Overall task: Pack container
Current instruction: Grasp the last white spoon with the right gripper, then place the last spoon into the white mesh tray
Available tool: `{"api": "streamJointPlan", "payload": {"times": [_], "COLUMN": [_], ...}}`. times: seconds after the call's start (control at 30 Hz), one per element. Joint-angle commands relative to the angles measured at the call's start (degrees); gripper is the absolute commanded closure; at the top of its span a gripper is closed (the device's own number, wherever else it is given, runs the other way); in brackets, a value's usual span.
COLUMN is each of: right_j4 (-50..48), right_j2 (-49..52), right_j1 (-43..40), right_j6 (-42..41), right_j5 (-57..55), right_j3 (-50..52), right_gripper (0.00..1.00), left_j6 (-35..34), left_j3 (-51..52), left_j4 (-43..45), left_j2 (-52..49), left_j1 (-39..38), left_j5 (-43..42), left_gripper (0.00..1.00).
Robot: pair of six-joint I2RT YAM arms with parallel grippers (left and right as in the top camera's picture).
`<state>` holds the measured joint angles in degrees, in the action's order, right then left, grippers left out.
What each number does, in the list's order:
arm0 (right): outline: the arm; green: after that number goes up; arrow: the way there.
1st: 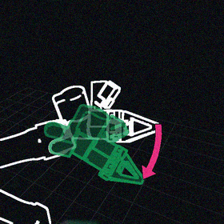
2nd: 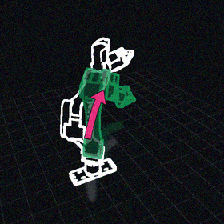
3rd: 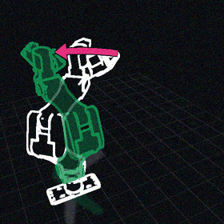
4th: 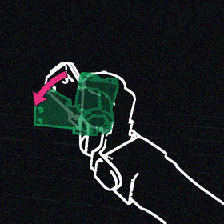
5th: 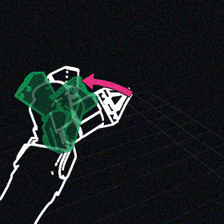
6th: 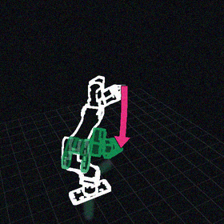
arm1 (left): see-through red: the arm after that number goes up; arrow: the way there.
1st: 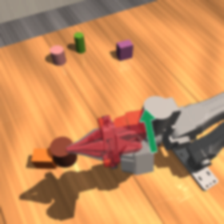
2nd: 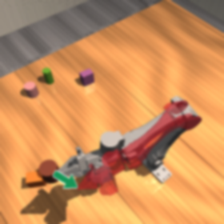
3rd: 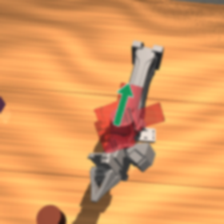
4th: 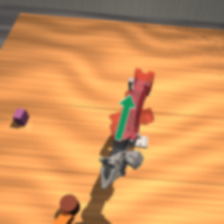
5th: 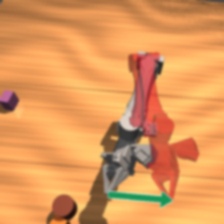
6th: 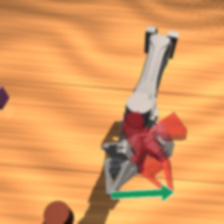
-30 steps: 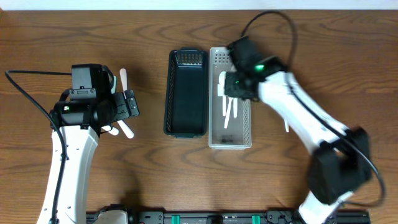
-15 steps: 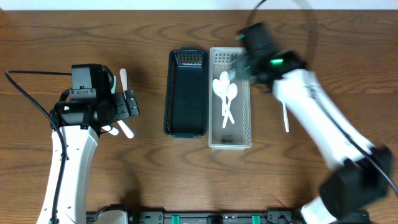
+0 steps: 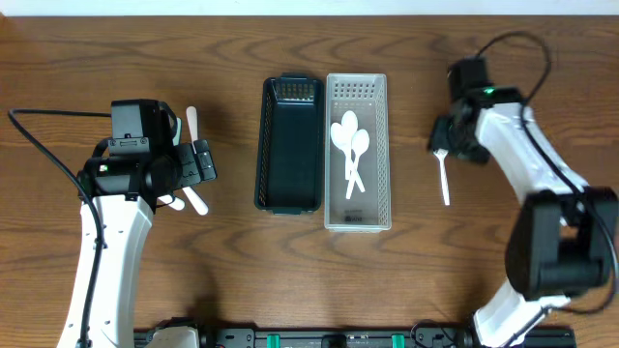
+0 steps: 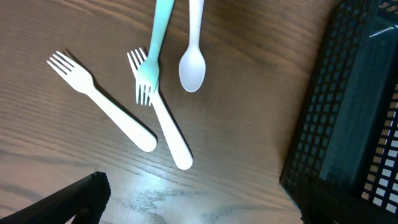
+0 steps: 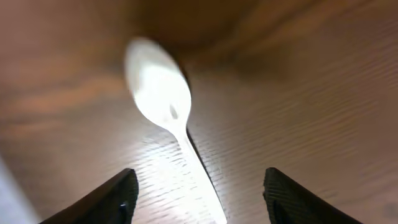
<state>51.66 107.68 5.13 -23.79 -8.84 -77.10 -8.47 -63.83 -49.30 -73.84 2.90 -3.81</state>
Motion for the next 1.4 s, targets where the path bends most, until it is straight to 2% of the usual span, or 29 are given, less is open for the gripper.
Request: {"api": "streamJointPlan", "payload": {"times": [0.0, 0.1, 0.2, 0.4, 0.53, 0.63, 0.83, 0.93, 1.1, 1.2, 1.37], "right_j4": [-1.16, -1.70, -2.03, -3.10, -3.65, -3.43, -4.20, -5.38, -0.22, 3.61, 2.25], "right_j2": [1.99, 4.79, 7.54, 11.32, 11.72, 11.72, 11.69, 11.50, 6.49, -0.48, -11.26], "right_j1": [0.63, 0.44, 0.31, 0.15, 0.13, 0.13, 0.13, 0.07, -0.33, 0.55, 5.09], "right_j6": [5.03, 7.41, 7.61, 7.80, 7.80, 7.82, 7.80, 8.37, 8.68, 8.66, 5.22], "right_j5": [0.50, 0.48, 0.68, 1.99, 2.25, 2.23, 2.58, 2.84, 3.08, 6.93, 14.16], "right_j3": [0.42, 0.46, 0.46, 0.48, 0.50, 0.50, 0.50, 0.04, -5.07, -9.57, -11.39], "right_gripper": [0.32, 0.34, 0.43, 0.52, 0.61, 0.73, 0.87, 0.99, 0.99, 0.99, 0.99], "left_j6": [1.18, 1.18, 1.18, 1.18, 1.16, 1.16, 1.16, 1.16, 1.16, 1.16, 1.18], "left_j3": [-1.09, -1.09, -1.09, -1.09, -1.09, -1.09, -1.09, -1.09, -1.09, -1.09, -1.09], "left_j4": [-0.15, -0.17, -0.17, -0.17, -0.17, -0.17, -0.15, -0.15, -0.17, -0.17, -0.17], "left_j2": [-0.28, -0.28, -0.28, -0.28, -0.28, -0.28, -0.28, -0.28, -0.28, -0.28, -0.28], "left_j1": [0.02, 0.02, 0.02, 0.02, 0.02, 0.02, 0.02, 0.02, 0.02, 0.02, 0.02], "left_j5": [1.07, 1.07, 1.09, 1.09, 1.07, 1.09, 1.07, 1.07, 1.07, 1.07, 1.07], "left_gripper": [0.02, 0.02, 0.02, 0.02, 0.02, 0.02, 0.02, 0.02, 0.02, 0.02, 0.02]}}
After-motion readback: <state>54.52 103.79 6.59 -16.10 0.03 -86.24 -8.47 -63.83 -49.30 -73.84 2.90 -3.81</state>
